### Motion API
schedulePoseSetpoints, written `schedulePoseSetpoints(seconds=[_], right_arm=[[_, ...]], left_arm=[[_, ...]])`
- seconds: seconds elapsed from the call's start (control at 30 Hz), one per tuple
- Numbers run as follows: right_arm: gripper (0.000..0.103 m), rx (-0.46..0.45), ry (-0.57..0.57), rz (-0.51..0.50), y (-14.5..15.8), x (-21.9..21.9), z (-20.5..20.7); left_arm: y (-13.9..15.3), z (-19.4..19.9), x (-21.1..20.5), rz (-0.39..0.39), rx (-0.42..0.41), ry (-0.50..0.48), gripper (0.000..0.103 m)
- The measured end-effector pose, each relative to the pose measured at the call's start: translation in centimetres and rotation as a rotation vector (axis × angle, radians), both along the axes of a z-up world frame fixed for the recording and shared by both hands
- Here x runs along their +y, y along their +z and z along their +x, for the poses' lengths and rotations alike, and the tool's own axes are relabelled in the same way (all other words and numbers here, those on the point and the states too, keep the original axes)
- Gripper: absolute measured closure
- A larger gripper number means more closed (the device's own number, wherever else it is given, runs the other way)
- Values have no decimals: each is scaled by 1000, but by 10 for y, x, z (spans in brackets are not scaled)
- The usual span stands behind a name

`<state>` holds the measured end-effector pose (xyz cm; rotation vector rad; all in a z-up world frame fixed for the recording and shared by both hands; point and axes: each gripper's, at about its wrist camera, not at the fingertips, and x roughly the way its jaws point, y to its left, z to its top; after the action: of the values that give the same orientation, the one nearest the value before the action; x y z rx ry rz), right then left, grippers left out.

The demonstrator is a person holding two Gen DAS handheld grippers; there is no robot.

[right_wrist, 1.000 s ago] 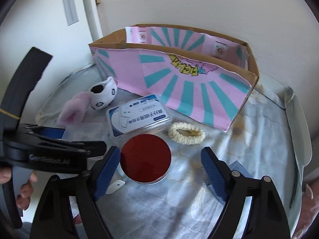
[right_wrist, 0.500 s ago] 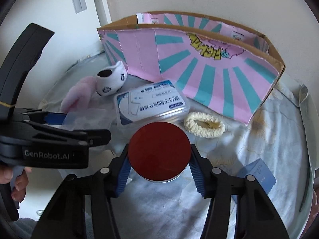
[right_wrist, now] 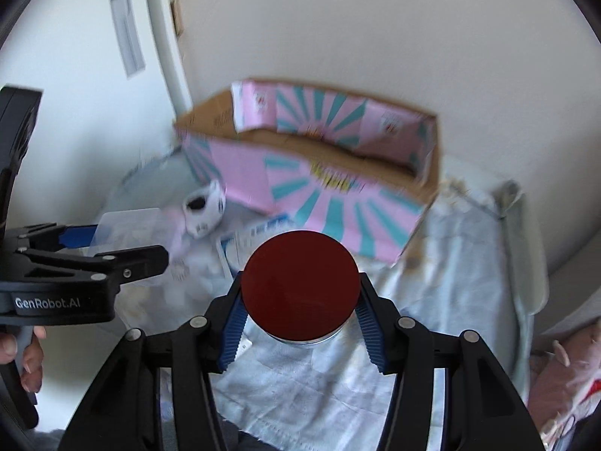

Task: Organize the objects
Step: 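Grasp the clear plastic case with the left tool while the right tool grasps the red-lidded jar, then carry the clear case and red jar into the cardboard box with both tools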

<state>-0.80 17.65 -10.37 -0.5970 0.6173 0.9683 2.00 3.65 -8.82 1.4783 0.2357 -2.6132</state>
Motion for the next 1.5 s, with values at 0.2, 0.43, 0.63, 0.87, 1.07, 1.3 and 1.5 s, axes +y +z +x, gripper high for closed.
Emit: schedulePoseSetpoints(seconds=[0.2,0.43,0.63,0.87,1.07,1.3,1.5], right_arm=[[53,19,-258,21,46,-5,-9],[53,-17,-340,66,70,-23,-14],[53,-27,-353,74,73,-29,-13],[53,-36,-360,81,78,-17,-7],[53,-50,-375,89,89,7,13],[53,-43,-397,90,100,50,51],[53,-17,-416,74,94,81,84]], left_arm=[[58,-1,7,-91,118,-30,16],[90,5,17,-154,209,-59,16],[90,0,18,-107,210,-66,16],[95,-23,6,-64,230,-68,16],[105,-57,-11,-35,240,-73,16],[112,-111,-37,-21,227,-83,16],[109,-162,-57,-26,193,-102,16]])
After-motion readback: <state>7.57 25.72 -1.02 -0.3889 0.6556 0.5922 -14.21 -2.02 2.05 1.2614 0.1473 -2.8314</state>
